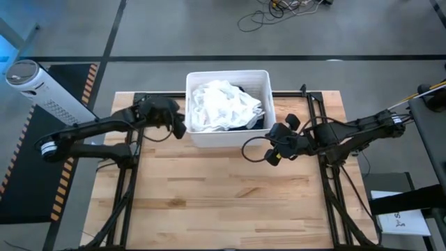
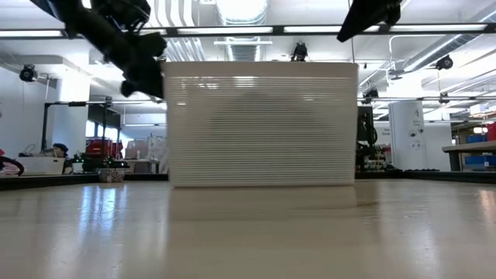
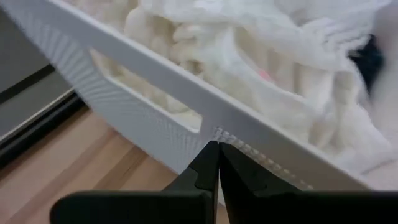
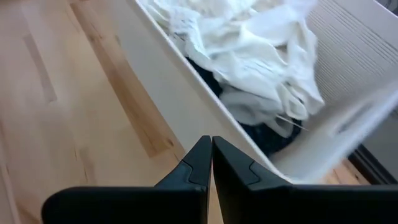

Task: Sort clothes
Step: Adjust the laundry organizer, then return to Home Position

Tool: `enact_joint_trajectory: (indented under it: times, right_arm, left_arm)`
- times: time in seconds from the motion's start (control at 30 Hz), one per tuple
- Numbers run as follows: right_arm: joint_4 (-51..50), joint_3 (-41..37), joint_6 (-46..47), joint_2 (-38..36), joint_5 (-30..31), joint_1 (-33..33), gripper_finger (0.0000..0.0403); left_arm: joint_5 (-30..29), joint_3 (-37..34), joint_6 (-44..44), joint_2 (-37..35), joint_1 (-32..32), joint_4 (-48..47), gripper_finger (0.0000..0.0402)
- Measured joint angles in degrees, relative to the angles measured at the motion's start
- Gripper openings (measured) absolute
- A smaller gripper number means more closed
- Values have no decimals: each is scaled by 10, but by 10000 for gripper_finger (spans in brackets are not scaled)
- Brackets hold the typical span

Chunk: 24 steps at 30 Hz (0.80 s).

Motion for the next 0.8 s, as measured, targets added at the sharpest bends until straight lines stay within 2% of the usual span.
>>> enact_joint_trajectory:
  times: [0.1, 0.2, 0.4, 0.53, 0.67, 0.8]
  right_arm:
    - [-3, 0, -18, -4, 1, 8, 0]
    - [-2, 0, -51, -11, 2, 24, 0]
    - [17, -17, -101, -30, 51, 70, 0]
    - [108, -63, -155, -57, 52, 96, 0]
    - [244, -140, -228, -98, -14, 101, 0]
    - [372, -224, -282, -145, -81, 89, 0]
  left_arm:
    - [27, 5, 8, 18, -1, 41, 0]
    - [26, 16, 26, 7, -10, 58, 0]
    - [9, 15, 47, -79, -70, 122, 0]
    - [-2, 0, 49, -138, -141, 155, 0]
    - [-69, -46, 79, -180, -236, 222, 0]
    - [-122, -112, 136, -187, -318, 325, 0]
